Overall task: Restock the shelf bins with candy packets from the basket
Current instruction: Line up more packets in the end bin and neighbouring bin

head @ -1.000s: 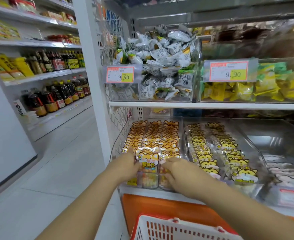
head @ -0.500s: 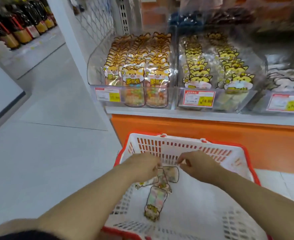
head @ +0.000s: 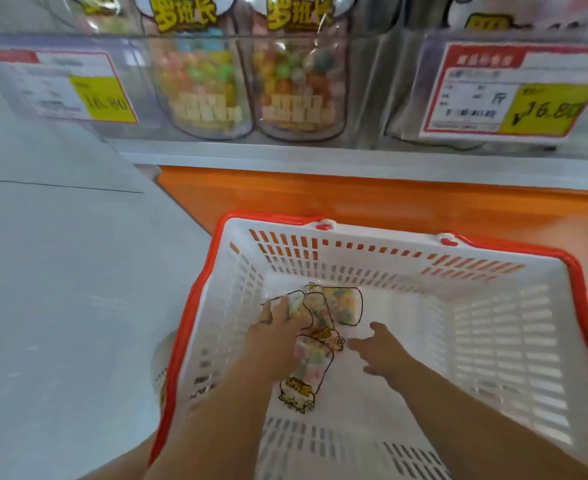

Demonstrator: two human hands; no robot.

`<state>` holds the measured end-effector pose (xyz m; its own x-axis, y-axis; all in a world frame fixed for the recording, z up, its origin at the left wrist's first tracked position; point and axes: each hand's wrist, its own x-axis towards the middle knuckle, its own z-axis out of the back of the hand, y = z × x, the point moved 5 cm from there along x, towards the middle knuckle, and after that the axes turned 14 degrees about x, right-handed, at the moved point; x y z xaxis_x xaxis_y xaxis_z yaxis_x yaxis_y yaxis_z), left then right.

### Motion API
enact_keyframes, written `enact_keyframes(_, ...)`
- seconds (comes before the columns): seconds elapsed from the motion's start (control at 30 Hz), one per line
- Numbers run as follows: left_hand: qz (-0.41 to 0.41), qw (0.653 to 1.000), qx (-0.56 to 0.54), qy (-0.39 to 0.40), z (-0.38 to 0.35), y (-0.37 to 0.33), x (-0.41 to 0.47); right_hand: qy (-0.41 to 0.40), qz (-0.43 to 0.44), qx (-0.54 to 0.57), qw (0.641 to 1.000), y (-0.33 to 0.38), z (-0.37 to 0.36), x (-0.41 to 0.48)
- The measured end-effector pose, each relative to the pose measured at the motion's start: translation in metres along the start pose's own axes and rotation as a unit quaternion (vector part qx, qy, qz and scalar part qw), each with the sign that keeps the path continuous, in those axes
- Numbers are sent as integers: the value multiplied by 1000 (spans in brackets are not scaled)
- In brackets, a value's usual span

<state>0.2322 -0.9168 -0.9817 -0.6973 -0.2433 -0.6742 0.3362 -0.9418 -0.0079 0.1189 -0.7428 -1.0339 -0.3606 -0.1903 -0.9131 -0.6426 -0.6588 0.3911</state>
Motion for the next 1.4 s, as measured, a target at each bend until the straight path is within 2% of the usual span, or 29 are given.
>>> enact_keyframes(0.1, -3, 998, -7, 56, -26, -5, 1, -34, -19, 92, 995, -1, -11, 15)
enact_keyframes(0.23, -5, 998, -3, 68, -46, -15, -8, -63, 5, 156, 986, -4, -19, 36)
enact_keyframes(0.37, -16, 997, -19, 72, -56, -19, -10, -56, 22, 101, 993, -13, -27, 43)
enact_keyframes(0.5, -19, 997, -17, 77, -59, -18, -9, -97, 38, 47, 993, -4, -21, 34)
enact_keyframes(0.63, -8, 997, -10, 71, -58, -20, -6, -82, 92, -34, 992, 17, -19, 20)
enact_keyframes(0.8, 6, 996, -15, 86, -50, -20, 1, -70, 160, -64, 983, 42, 0, -17)
enact_keyframes(0.93, 11, 996, -57, 74, -18, -19, 3, -37, 160, -24, 986, 56, 31, -49)
enact_keyframes(1.0, 15, 998, -52, 28, 15, -20, -7, -14, 158, -21, 987, 63, 44, -69)
enact_keyframes(1.07, -3, 997, -42, -67, 60, -24, -25, 11, 167, -18, 986, 71, 51, -90)
enact_keyframes(1.17, -66, 978, -47, -195, 121, -38, -60, 74, 183, 27, 980, 85, 49, -129)
enact_keyframes(1.23, -78, 971, -29, -224, 151, -43, -80, 115, 196, 80, 971, 96, 47, -153)
enact_keyframes(1.4, -71, 968, -29, -241, 215, -42, -145, 217, 250, 167, 929, 131, 42, -231)
